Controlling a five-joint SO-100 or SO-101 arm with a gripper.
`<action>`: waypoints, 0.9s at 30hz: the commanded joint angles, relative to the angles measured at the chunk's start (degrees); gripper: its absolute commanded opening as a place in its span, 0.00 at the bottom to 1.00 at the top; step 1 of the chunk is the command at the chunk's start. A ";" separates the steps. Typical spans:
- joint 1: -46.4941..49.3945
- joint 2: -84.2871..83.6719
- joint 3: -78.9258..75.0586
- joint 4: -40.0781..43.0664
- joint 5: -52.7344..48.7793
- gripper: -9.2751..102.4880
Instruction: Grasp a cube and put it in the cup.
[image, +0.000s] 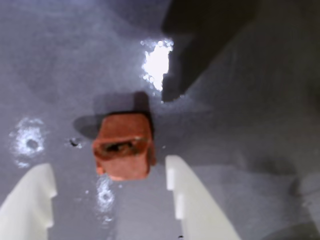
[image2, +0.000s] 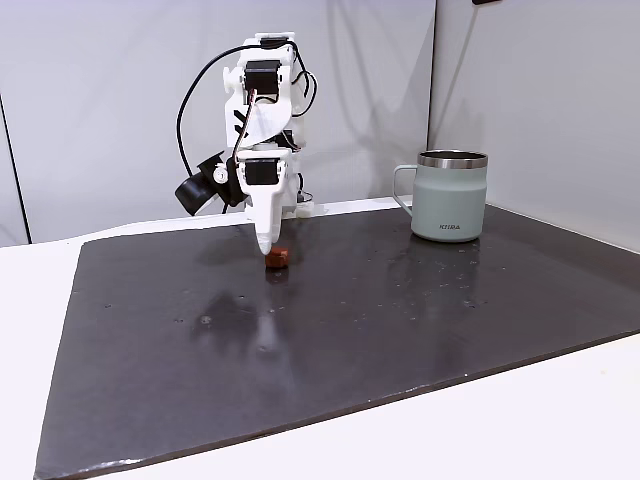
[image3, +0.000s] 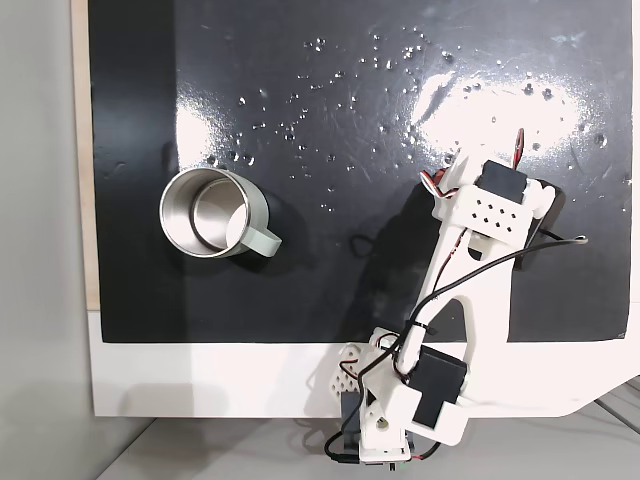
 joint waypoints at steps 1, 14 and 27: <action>-0.53 -0.44 0.09 -1.41 -1.14 0.31; -2.20 -4.04 -0.09 -3.96 -2.72 0.31; -1.14 -5.01 0.35 -4.13 -2.81 0.12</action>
